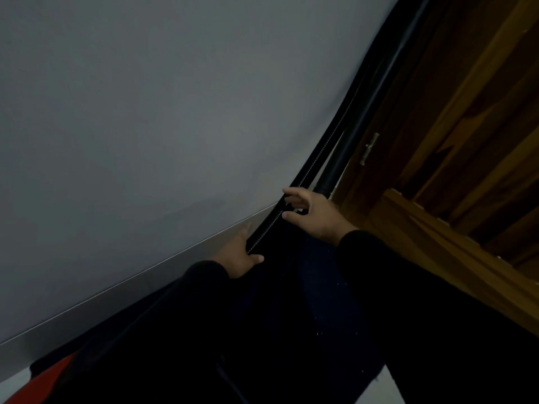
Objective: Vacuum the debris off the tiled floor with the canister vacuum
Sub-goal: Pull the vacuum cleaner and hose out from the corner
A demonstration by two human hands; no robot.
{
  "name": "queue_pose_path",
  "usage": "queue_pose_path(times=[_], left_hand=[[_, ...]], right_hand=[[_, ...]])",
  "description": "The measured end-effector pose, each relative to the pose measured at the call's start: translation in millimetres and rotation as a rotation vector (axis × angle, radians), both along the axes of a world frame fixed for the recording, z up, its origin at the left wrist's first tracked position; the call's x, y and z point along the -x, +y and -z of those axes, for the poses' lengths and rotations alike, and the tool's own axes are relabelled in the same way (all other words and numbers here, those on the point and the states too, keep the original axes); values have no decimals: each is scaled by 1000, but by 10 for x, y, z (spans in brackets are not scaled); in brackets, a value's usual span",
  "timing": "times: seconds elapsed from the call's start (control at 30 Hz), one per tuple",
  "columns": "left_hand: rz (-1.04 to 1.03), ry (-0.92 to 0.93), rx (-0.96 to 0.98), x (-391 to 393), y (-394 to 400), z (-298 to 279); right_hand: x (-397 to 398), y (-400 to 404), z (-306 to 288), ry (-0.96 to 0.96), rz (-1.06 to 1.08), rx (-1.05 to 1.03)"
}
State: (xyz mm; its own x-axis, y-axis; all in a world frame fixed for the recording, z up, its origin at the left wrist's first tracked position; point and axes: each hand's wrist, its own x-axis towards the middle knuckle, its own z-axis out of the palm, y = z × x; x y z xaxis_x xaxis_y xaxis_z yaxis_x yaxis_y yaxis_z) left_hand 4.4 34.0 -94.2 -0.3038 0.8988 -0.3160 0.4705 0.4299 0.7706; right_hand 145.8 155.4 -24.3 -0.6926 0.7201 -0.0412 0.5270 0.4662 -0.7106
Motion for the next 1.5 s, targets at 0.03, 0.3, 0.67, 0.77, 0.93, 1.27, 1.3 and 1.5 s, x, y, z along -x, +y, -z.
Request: queue_pose_path(times=[0.03,0.3,0.67,0.77,0.93,1.27,1.3,1.5], left_hand=[[-48,-42,-21,10,-3,8],[-192,-324,-270,122,-199,-15],[-53,-406,-388,131,-335,-8],[-37,-391,-415,103,-340,-13],[0,-385,-401,79,-328,-1],[20,-318,-326,152,-681,-172],[36,-288,-291,182,-751,-196],[73,-217,-115,225,-1271,-147]], right_hand=[[18,1,-13,23,38,-6],[208,-4,-125,35,129,65],[362,-79,-56,310,103,244],[357,-100,-54,425,170,261],[307,-131,-65,470,184,237],[447,-375,-313,420,4,117],[439,-404,-339,413,-15,118],[529,-714,-288,251,-122,82]])
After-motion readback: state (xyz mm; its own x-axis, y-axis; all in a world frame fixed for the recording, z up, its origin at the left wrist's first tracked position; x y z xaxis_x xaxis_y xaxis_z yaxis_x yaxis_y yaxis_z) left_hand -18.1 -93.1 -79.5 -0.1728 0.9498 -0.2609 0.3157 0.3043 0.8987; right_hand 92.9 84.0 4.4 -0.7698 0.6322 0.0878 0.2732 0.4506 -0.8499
